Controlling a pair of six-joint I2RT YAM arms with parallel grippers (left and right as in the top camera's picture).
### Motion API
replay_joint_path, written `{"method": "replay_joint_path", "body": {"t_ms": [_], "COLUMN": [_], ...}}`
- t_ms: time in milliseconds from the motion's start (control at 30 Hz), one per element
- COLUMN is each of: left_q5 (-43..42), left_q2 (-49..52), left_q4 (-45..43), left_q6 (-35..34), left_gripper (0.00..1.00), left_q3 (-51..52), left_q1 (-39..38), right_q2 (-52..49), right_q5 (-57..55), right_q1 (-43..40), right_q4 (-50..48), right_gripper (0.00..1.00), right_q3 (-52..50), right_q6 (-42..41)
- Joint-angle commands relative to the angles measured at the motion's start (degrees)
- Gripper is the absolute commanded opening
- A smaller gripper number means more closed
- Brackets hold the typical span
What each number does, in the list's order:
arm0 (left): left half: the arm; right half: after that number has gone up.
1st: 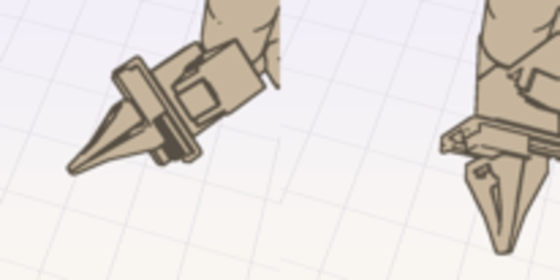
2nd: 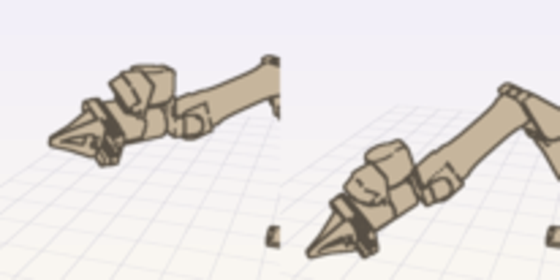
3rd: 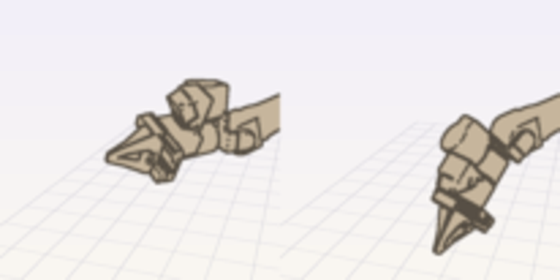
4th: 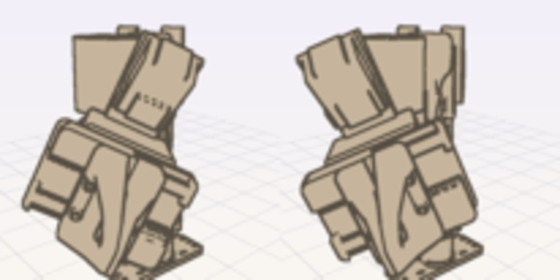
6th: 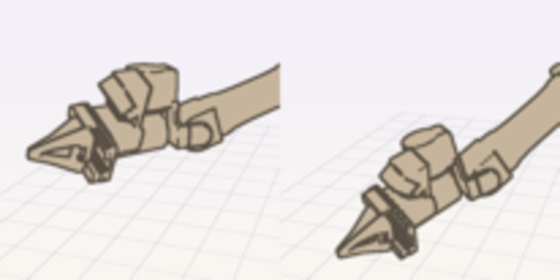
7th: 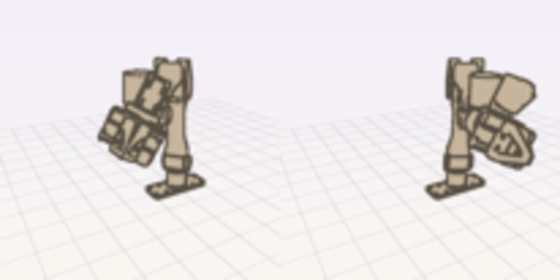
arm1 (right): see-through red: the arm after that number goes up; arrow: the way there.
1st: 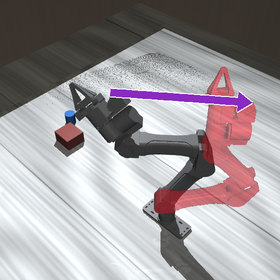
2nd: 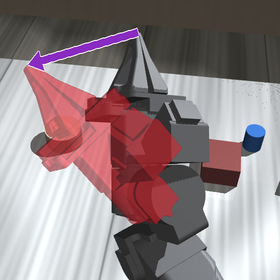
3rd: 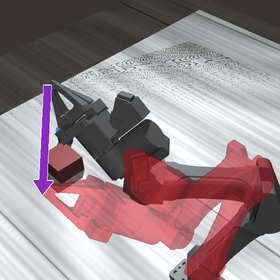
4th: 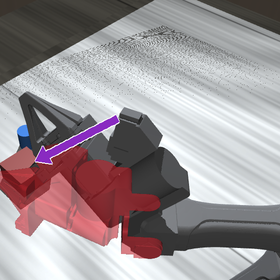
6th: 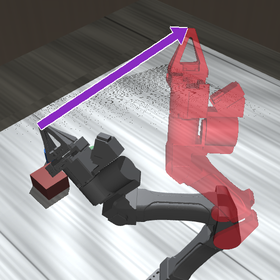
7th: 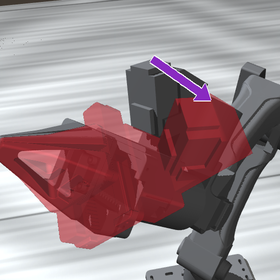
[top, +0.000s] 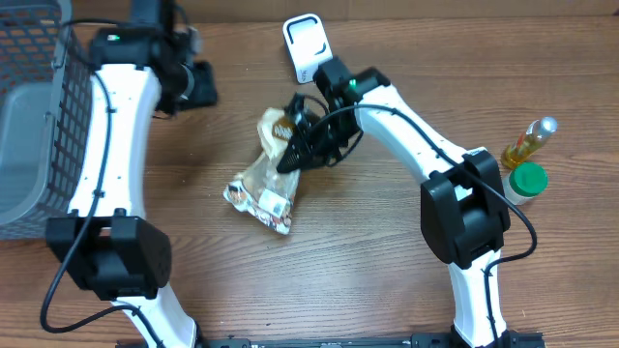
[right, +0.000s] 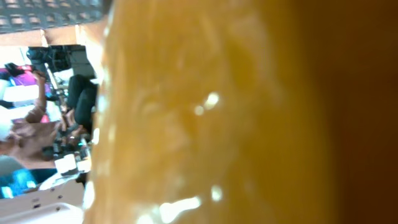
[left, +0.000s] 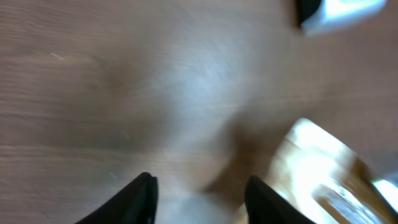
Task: Scan the item barcode
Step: 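Lift the snack bag with the right gripper up to the white scanner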
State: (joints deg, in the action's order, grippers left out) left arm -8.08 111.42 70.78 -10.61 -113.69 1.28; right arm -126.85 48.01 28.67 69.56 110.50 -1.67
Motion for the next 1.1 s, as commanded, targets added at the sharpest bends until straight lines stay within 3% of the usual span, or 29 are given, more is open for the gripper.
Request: {"method": "replay_joint_path", "body": {"t_ms": [0, 67, 100, 133, 300, 533, 933, 1067], "left_q5": [2.73, 2.75, 2.80, 3.61, 4.50, 4.48, 4.48, 4.46], "left_q2": [-0.50, -0.42, -0.28, -0.17, -0.15, -0.15, -0.15, -0.15], "left_q4": [-2.82, -4.35, -5.16, -5.86, -5.90, -5.90, -5.90, -5.90], "left_q6": [-2.10, -2.08, -2.08, -2.08, -2.08, -2.08, -2.08, -2.08], "left_gripper": [0.56, 0.59, 0.65, 1.00, 1.00, 0.99, 1.00, 1.00], "left_q3": [-0.92, -0.90, -0.90, -0.87, -0.87, -0.87, -0.87, -0.87], "left_q1": [3.85, 5.53, 6.54, 7.87, 9.97, 9.81, 9.79, 9.79], "right_q2": [4.50, 4.50, 4.50, 4.50, 4.50, 4.48, 1.40, -1.46], "right_q5": [-4.63, -6.97, -8.55, -10.51, -13.49, -30.82, -44.96, -50.56], "right_q1": [0.48, 0.48, 0.48, 0.50, 0.55, 0.55, 0.63, 0.63], "right_q4": [2.60, 4.42, 5.05, 5.20, 1.05, -15.13, -30.40, -35.39], "right_gripper": [0.04, 0.04, 0.04, 0.04, 0.04, 0.04, 0.04, 0.04], "right_q3": [9.44, 13.55, 15.85, 18.38, 21.33, 21.38, 20.70, 20.68], "right_q6": [3.13, 4.57, 5.38, 6.10, 6.73, 6.95, 32.70, 37.13]}}
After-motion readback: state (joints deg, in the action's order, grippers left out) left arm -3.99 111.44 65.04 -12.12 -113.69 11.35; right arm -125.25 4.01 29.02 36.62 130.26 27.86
